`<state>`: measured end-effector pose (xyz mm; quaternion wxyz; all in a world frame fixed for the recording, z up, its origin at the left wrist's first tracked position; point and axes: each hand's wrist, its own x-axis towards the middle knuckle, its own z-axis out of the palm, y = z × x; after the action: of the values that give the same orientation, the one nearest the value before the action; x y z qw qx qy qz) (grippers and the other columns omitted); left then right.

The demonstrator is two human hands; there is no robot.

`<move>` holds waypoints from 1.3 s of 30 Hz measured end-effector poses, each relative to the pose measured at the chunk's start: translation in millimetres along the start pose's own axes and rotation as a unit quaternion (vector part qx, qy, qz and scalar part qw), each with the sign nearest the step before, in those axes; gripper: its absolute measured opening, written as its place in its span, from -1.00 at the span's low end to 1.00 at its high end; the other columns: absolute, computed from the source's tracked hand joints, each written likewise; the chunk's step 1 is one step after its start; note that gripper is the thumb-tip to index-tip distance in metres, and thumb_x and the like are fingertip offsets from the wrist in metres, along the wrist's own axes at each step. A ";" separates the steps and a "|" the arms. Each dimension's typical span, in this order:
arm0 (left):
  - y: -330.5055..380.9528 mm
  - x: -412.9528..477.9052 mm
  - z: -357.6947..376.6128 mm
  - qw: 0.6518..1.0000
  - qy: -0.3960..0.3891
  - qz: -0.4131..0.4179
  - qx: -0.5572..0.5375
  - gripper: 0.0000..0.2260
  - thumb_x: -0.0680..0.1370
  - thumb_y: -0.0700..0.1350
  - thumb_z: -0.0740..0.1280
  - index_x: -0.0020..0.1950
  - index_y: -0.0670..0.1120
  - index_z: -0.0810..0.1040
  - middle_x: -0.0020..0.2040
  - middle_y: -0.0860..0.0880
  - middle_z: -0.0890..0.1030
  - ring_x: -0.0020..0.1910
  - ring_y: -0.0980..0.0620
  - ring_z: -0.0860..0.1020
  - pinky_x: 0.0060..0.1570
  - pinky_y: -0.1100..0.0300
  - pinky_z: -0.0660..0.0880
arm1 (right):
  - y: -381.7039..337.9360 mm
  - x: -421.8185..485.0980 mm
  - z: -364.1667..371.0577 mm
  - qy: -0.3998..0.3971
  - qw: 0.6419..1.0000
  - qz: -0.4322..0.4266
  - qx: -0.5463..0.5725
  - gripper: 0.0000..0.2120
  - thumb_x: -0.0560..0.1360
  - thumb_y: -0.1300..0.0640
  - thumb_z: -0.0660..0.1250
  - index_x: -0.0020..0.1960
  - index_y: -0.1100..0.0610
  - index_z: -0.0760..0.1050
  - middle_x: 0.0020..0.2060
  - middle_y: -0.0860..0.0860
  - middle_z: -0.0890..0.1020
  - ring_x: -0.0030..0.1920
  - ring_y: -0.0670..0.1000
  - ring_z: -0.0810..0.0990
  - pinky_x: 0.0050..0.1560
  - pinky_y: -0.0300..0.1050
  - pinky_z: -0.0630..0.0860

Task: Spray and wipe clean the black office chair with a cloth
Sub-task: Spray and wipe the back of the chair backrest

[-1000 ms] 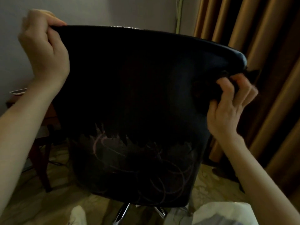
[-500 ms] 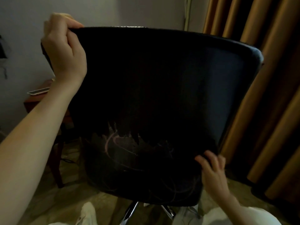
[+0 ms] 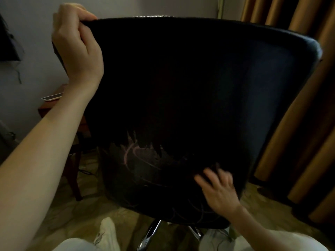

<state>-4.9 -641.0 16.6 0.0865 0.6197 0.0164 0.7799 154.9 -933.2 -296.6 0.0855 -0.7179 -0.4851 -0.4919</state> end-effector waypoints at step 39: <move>27.2 -1.5 -9.9 0.999 -0.028 0.006 0.036 -0.79 0.45 -0.34 0.11 -0.17 -0.30 0.55 -0.23 -0.21 0.58 -0.19 -0.10 0.55 -0.16 0.22 0.40 | -26.8 194.3 -72.2 0.200 0.958 0.172 0.110 -0.62 0.49 0.30 0.09 0.23 -0.01 0.37 0.25 0.07 0.21 0.20 0.19 0.18 0.15 0.23 0.35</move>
<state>-17.3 -667.2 16.5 0.0598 0.6444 0.0381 0.7614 97.7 -843.7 -116.5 0.3422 -0.6640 -0.3784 -0.5467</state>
